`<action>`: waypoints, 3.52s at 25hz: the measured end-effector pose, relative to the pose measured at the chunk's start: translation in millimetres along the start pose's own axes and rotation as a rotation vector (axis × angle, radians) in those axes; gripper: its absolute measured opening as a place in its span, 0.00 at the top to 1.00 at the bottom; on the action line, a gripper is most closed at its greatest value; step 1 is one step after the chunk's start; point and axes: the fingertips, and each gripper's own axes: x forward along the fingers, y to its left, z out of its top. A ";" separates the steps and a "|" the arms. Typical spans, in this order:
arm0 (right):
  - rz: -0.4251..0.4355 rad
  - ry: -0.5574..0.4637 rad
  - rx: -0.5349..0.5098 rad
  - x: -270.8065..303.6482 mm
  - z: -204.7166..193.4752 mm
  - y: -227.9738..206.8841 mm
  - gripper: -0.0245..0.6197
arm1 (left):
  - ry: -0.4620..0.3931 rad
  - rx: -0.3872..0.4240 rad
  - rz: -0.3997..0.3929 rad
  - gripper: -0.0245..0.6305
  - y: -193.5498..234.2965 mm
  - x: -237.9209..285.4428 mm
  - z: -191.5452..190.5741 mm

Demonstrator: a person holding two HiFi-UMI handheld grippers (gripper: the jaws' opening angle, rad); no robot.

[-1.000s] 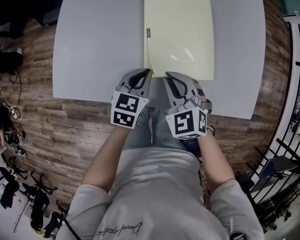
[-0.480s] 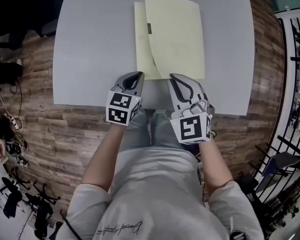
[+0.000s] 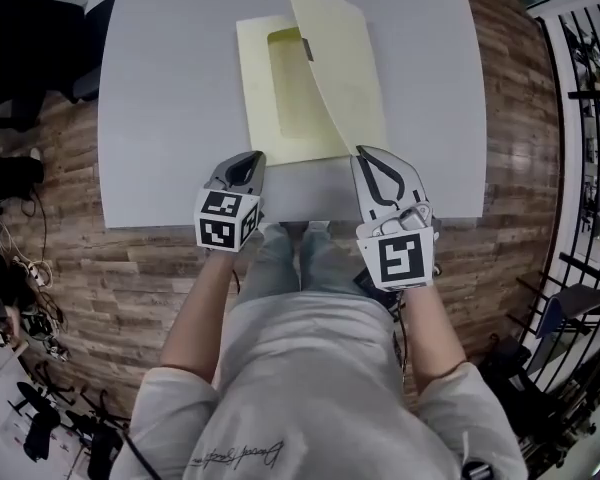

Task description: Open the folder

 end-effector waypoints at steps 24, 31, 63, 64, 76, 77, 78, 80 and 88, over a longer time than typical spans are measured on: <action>-0.208 0.061 0.266 -63.5 -77.6 -109.6 0.92 | 0.026 0.001 0.055 0.95 5.5 -1.4 -2.1; -0.269 0.107 0.308 -67.5 -110.9 -130.6 0.92 | 0.024 -0.006 0.078 0.95 14.2 -6.8 -6.3; -0.364 0.364 0.663 -58.0 -267.2 -162.7 0.86 | 0.034 0.049 0.146 0.95 51.6 -15.6 11.8; -0.364 0.369 0.672 -57.9 -271.6 -161.9 0.86 | 0.033 0.051 0.147 0.95 51.7 -15.6 12.3; -0.392 0.461 0.629 -53.5 -294.1 -157.2 0.82 | 0.024 0.049 0.141 0.95 49.1 -17.6 11.6; -0.394 0.469 0.630 -53.4 -295.3 -157.1 0.82 | 0.023 0.047 0.139 0.95 48.8 -17.8 11.8; -0.397 0.477 0.629 -53.2 -296.2 -157.2 0.82 | 0.021 0.046 0.138 0.95 48.4 -17.9 12.1; -0.407 0.497 0.618 -52.8 -297.3 -157.8 0.81 | 0.017 0.046 0.137 0.95 47.7 -18.5 13.0; -0.442 0.558 0.619 -52.6 -307.6 -161.2 0.78 | 0.011 0.038 0.131 0.95 43.5 -16.3 14.9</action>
